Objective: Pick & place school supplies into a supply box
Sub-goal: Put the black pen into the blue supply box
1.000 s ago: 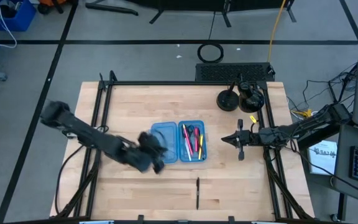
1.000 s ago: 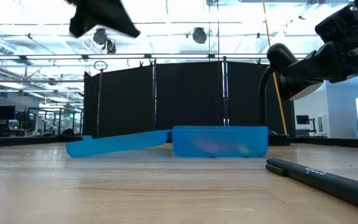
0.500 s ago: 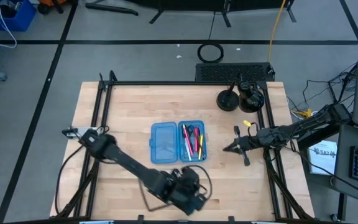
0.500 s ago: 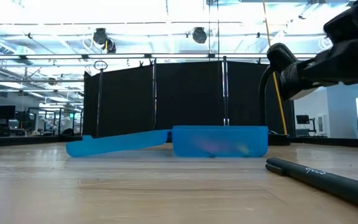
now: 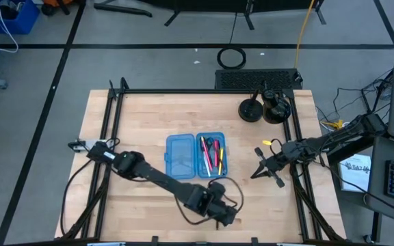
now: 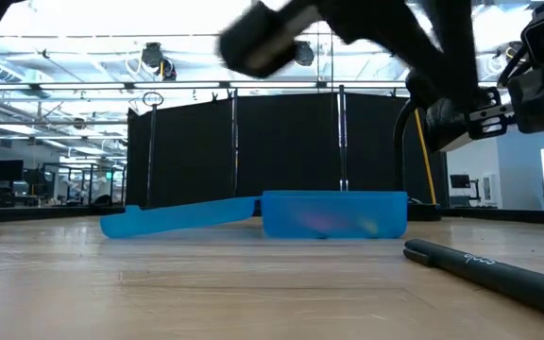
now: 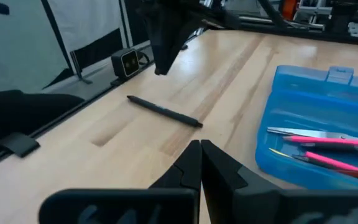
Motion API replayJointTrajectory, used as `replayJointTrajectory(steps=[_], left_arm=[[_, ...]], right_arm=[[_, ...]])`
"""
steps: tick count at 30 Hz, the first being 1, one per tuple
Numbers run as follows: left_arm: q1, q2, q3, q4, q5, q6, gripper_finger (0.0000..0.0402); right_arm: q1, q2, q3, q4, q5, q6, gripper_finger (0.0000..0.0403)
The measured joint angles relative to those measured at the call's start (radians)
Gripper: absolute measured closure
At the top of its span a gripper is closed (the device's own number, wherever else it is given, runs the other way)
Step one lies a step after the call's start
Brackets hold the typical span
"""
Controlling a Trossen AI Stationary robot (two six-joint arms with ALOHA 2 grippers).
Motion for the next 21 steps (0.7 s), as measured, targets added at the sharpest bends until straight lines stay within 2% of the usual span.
replayJointTrajectory(steps=[3, 5, 7, 9, 15, 21], left_arm=[[0.019, -0.002, 0.001, 0.050, -0.008, 0.223, 0.0396], [0.028, -0.002, 0.001, 0.059, -0.014, 0.181, 0.0396], [0.046, -0.002, 0.001, 0.055, 0.032, 0.113, 0.0396], [0.062, -0.002, 0.001, 0.056, 0.080, 0.154, 0.0396], [0.067, -0.022, 0.000, 0.053, 0.057, 0.615, 0.0396], [0.061, -0.035, 0.002, 0.046, 0.052, 1.259, 0.0396]], right_arm=[[0.000, 0.000, 0.000, -0.004, 0.000, -0.025, 0.0403], [0.000, 0.000, 0.000, -0.006, 0.000, -0.016, 0.0403], [0.000, 0.000, 0.000, -0.008, 0.000, 0.001, 0.0403], [0.000, 0.000, 0.000, -0.008, -0.001, -0.001, 0.0403], [0.000, 0.000, 0.000, -0.009, -0.003, -0.016, 0.0403], [0.000, 0.000, 0.000, 0.071, -0.003, -0.033, 0.0403]])
